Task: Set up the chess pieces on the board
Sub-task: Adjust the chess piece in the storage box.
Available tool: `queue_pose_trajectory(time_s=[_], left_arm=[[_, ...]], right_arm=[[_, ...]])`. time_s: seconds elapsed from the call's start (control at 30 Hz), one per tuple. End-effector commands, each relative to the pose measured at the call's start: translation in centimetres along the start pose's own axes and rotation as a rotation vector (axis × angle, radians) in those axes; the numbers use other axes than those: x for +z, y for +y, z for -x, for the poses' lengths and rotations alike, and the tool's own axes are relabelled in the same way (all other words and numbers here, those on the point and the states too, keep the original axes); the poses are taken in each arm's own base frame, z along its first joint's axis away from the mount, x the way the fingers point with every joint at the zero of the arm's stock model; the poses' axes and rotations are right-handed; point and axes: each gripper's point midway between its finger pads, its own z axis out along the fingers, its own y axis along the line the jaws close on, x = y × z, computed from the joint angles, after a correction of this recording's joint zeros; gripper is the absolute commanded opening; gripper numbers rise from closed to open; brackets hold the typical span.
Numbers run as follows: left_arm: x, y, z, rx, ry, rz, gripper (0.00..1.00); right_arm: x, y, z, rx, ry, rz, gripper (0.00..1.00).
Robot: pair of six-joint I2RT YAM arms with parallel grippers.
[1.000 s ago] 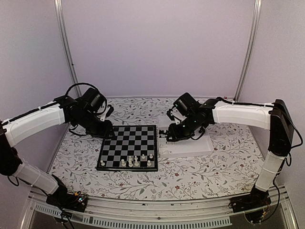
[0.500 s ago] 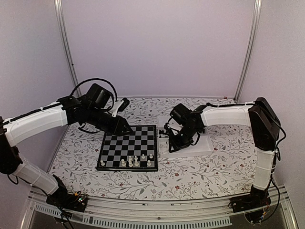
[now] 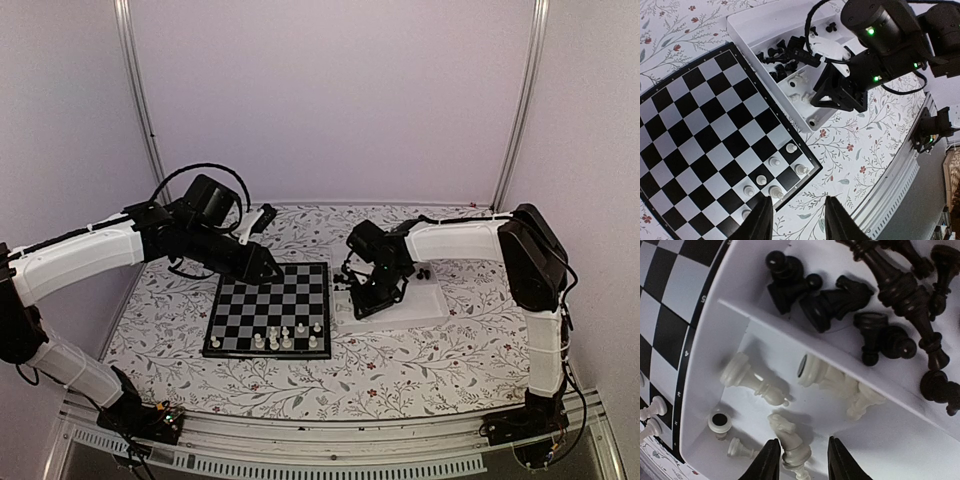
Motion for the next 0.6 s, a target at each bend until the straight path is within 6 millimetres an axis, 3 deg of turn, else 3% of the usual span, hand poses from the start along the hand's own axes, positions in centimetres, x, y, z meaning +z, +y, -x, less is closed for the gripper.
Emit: queue_pose_trajectory(time_s=[0.0,0.27,0.57], left_arm=[[0.1,-0.7,0.3,0.017,-0.014,-0.014,0.38],[0.4,-0.5,-0.2,0.011,-0.008,-0.015,0.38],[0.5,-0.5,-0.2,0.011,-0.007,-0.015,0.39]], right_arm=[[-0.2,-2.1,0.4,0.006,0.0,-0.116,0.33],[-0.8,-2.0,1.1,0.006,-0.023,-0.091,0.27],[-2.0,-1.4,0.2,0.027,-0.011,-0.048,0.38]])
